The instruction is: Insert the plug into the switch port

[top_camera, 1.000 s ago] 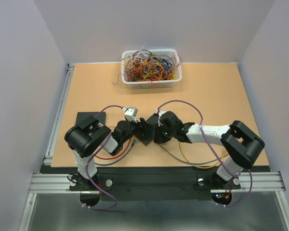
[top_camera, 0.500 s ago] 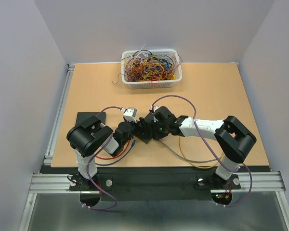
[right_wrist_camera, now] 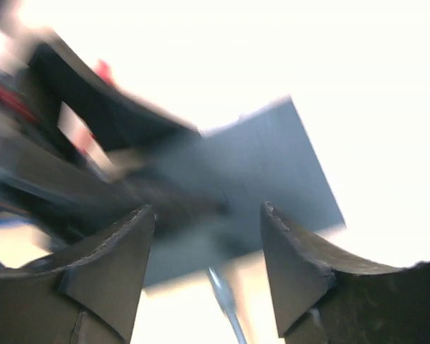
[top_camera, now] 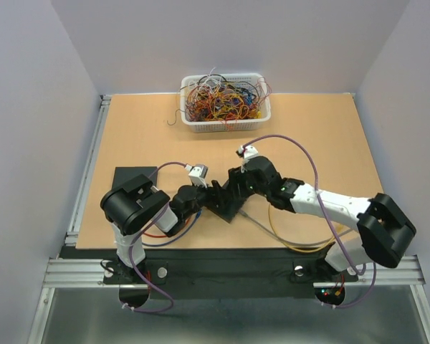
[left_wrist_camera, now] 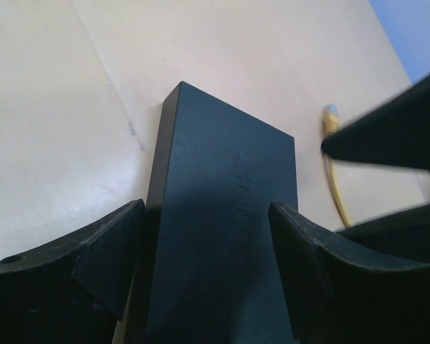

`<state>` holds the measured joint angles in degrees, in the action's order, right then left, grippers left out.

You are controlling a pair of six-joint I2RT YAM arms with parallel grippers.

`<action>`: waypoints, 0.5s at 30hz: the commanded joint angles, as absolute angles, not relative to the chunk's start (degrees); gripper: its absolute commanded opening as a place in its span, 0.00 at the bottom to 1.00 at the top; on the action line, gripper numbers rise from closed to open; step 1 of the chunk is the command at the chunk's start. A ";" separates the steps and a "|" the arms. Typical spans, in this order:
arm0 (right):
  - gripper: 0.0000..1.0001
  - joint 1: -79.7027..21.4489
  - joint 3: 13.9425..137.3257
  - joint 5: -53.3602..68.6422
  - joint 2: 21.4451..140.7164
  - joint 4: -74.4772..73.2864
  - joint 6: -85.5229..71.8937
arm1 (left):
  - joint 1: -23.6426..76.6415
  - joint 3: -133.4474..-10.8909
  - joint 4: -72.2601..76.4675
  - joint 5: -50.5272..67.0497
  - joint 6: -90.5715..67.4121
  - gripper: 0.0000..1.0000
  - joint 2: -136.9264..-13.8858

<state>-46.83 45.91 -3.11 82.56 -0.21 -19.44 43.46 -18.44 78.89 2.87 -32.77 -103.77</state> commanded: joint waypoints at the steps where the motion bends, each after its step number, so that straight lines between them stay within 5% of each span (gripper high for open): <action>1: 0.62 -47.28 43.69 -1.16 78.05 8.00 -19.34 | 45.00 -16.87 66.97 9.76 -35.60 0.82 -106.08; 15: 0.47 -47.81 32.43 -4.23 62.31 0.26 -22.67 | 43.42 -17.40 66.71 10.37 -35.60 0.82 -106.87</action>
<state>-47.33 32.62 -3.79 65.63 0.10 -20.34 43.53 -18.68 78.63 7.81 -35.27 -103.94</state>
